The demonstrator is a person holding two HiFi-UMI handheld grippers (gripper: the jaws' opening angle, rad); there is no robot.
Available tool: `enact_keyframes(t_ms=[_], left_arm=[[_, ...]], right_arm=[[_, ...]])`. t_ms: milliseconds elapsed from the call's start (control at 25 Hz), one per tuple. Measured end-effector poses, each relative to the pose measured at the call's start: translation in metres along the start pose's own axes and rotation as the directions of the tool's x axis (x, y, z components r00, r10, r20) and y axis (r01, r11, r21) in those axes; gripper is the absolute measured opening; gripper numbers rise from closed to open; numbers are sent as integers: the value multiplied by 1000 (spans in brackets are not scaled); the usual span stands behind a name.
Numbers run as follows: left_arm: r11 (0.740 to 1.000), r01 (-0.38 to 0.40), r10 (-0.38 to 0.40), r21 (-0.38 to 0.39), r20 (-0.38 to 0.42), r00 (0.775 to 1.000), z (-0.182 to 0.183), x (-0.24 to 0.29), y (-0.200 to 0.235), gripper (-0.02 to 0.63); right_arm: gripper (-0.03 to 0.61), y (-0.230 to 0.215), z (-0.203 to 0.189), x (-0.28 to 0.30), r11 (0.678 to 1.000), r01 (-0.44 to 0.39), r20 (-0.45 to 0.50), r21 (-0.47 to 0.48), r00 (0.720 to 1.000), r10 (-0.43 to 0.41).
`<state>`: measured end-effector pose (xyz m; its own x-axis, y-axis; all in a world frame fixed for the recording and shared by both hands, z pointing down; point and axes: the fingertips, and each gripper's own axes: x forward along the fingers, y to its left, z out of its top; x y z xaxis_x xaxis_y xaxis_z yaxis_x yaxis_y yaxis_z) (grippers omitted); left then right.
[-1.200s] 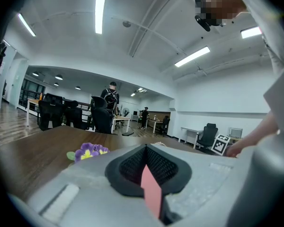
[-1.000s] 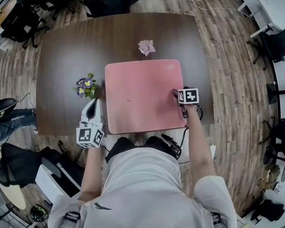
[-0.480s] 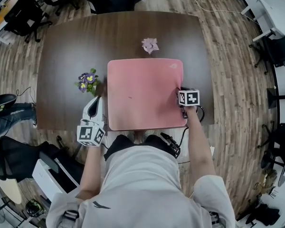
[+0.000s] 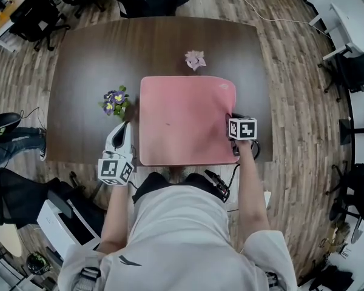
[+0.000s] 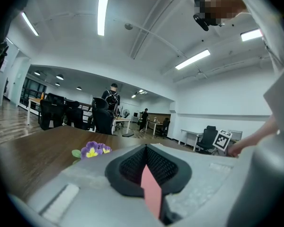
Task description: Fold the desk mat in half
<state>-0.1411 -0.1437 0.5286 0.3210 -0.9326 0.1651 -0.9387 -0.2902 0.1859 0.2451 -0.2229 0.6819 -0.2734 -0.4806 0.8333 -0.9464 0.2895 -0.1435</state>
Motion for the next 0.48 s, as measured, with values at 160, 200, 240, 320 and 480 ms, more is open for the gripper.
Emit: enact_keyframes(t_ms=[160,200,240,320,480], left_arm=[[1000,-27,27,-4,9,1000,2,-5,3,0],[999,-38,38,-6,12,999,2,-8,4,0],[999,-50,50,-7,16,999,3,-11,6,0],[997,-76,76,-11,20,997,3,-19,10,0],[988,-155,156,-23,27,987,2,-45,26,0]], right_arm=[[40,14,14,-19,1000,-12,27,-19,1000,12],[38,19,18,-24,1000,-21,33,-23,999,22],[38,24,22,-28,999,-32,37,-26,999,33],[38,37,30,-36,998,-57,46,-29,997,59],[37,78,54,-45,988,-145,77,-53,986,149]])
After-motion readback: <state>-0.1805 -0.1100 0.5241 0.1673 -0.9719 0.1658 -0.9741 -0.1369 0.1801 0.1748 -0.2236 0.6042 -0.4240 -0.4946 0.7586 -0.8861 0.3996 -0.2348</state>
